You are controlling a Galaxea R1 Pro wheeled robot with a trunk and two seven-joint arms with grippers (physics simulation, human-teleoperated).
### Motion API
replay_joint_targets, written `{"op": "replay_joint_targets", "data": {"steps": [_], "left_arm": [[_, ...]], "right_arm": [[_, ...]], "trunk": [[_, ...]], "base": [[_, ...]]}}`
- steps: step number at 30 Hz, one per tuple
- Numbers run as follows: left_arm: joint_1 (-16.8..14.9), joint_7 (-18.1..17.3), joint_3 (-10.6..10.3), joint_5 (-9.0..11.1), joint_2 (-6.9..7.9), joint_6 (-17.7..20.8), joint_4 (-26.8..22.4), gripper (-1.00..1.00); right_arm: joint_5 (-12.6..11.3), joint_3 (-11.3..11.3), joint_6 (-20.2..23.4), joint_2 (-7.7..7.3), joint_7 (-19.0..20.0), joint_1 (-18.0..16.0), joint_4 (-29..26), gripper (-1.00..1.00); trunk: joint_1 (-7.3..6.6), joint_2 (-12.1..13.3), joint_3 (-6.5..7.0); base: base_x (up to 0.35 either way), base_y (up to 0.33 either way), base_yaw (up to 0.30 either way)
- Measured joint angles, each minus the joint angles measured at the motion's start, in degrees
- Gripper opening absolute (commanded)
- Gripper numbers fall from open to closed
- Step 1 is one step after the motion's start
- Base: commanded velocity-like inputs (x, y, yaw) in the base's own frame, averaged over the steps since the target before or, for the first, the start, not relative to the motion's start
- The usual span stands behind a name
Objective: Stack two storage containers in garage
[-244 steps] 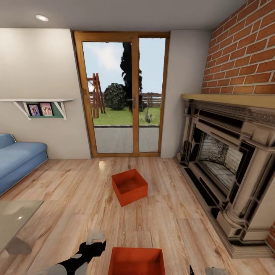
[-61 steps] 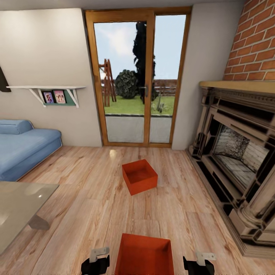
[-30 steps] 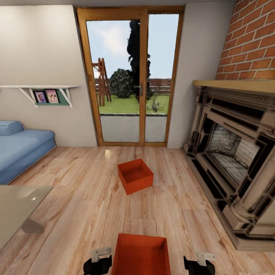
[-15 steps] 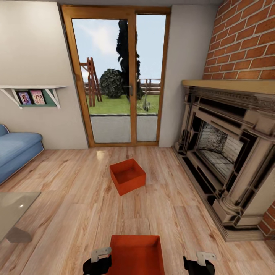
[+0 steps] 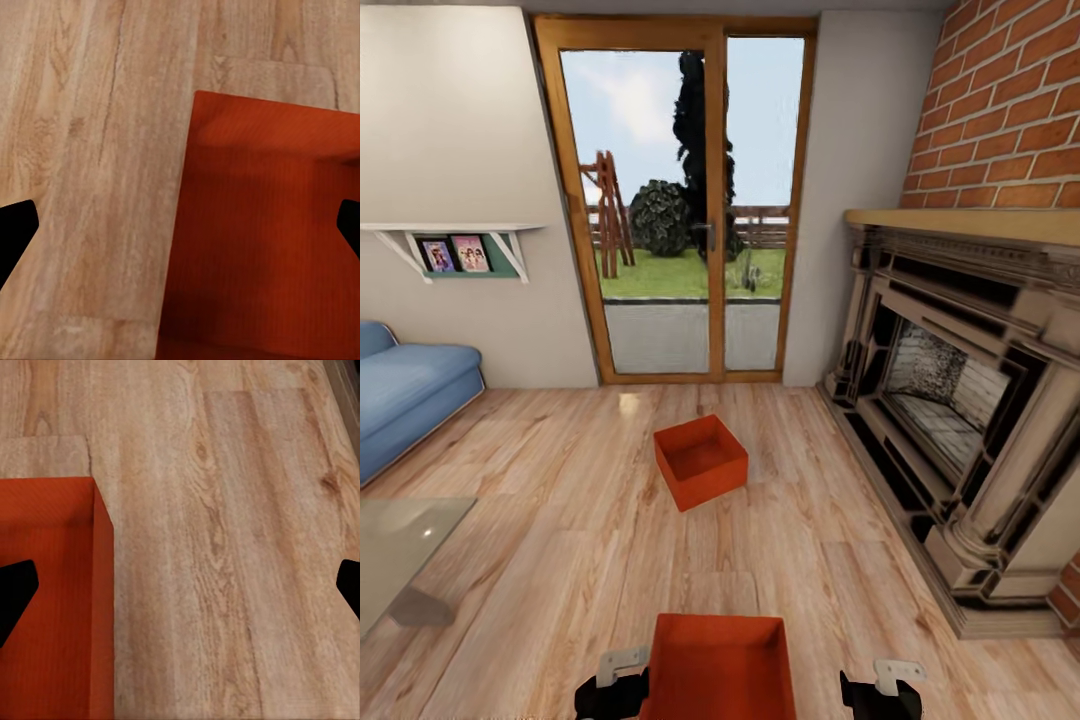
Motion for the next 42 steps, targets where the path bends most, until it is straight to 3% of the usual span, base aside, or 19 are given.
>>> {"op": "replay_joint_targets", "data": {"steps": [18,42], "left_arm": [[0.0,0.0,0.0,0.0,-0.01,0.0,0.0,1.0],[0.0,0.0,0.0,0.0,0.11,0.0,0.0,1.0]], "right_arm": [[-0.3,-0.4,0.0,0.0,-0.1,0.0,0.0,1.0],[-0.3,-0.6,-0.1,0.0,-0.1,0.0,0.0,1.0]], "trunk": [[0.0,0.0,-0.05],[0.0,0.0,-2.16]], "base": [[0.0,0.0,0.01],[0.0,0.0,0.0]]}}
